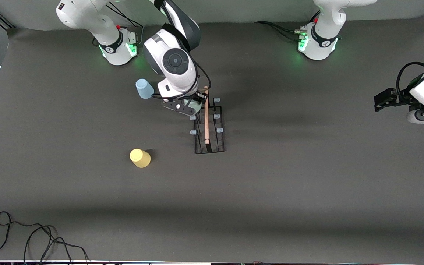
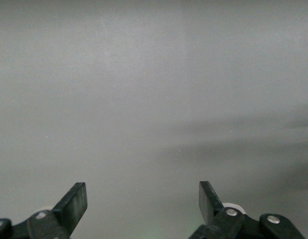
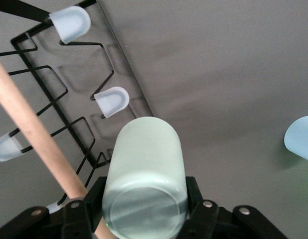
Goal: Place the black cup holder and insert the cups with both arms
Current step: 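Lower the green cup onto a holder peg and open the right gripper, then move the right gripper down to the yellow cup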
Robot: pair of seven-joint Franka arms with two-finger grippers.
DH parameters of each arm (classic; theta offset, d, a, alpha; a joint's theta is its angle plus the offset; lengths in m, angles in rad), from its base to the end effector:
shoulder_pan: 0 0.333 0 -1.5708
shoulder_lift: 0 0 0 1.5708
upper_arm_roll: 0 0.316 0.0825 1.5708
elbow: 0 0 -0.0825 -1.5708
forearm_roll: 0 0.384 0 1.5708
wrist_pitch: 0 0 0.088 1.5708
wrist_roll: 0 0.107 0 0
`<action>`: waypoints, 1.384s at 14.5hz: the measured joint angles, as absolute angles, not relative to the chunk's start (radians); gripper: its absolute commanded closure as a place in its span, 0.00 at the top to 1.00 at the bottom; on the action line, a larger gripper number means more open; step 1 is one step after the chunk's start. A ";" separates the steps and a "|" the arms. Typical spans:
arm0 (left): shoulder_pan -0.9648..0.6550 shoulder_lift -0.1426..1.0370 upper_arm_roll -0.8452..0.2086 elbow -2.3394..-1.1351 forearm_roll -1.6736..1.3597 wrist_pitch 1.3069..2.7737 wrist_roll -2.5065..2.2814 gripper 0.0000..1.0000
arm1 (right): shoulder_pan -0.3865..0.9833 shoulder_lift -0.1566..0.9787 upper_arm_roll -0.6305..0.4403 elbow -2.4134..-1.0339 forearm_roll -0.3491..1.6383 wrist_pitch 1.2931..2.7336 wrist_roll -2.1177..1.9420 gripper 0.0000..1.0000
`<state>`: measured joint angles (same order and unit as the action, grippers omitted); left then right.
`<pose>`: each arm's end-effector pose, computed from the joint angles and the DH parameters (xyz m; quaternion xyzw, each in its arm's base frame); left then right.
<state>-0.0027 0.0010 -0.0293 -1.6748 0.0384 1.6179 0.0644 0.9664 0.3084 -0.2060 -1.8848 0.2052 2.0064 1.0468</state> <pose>0.5549 -0.0138 0.5789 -0.9982 0.0496 0.0292 0.0187 0.4236 0.4278 0.3347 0.9760 -0.1907 -0.0997 0.0339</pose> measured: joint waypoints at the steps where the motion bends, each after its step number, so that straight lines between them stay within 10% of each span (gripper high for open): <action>1: -0.003 0.001 -0.029 -1.675 0.038 1.618 0.064 1.00 | 0.966 0.316 -0.206 -1.884 0.205 2.007 1.047 0.94; 20: -0.007 0.002 -0.031 -1.678 0.039 1.616 0.064 1.00 | 0.867 0.353 -0.518 -1.759 0.204 1.973 0.492 1.00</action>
